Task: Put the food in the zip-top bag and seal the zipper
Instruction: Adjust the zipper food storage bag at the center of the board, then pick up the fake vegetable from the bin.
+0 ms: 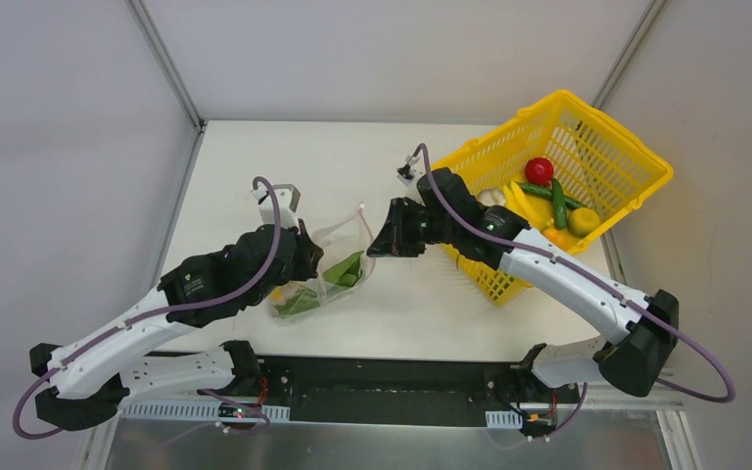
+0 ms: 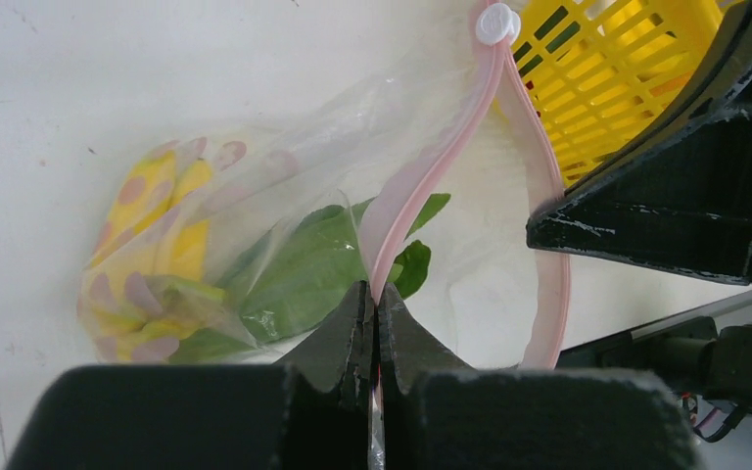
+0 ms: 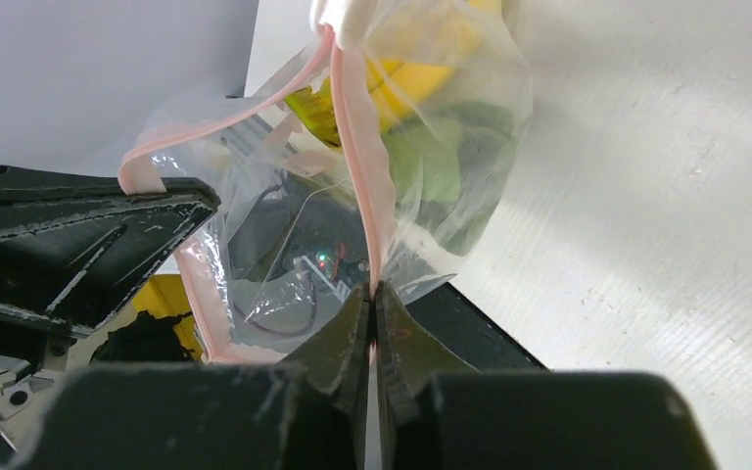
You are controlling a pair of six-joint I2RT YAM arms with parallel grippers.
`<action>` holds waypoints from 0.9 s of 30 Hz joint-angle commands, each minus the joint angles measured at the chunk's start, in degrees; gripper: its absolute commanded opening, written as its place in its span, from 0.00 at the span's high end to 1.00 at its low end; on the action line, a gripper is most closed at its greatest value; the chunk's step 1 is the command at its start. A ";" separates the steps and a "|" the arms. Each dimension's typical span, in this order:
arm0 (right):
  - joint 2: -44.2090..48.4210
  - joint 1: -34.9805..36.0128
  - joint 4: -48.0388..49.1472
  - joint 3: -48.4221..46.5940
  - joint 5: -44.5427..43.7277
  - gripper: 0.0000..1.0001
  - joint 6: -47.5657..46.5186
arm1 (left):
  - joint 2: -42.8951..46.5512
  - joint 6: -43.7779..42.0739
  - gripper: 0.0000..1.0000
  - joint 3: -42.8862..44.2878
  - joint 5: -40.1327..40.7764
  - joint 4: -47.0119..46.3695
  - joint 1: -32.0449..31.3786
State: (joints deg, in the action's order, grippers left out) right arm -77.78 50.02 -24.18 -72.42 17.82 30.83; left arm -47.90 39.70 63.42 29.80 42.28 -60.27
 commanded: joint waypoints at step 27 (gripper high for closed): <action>21.00 -11.68 -11.25 -4.92 -61.14 0.17 -21.68 | 4.80 -0.10 1.00 -2.91 0.05 -5.45 0.50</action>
State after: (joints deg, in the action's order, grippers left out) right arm -53.95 44.95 -31.90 -75.70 -29.89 14.37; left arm -43.59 39.70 60.90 28.75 38.02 -60.27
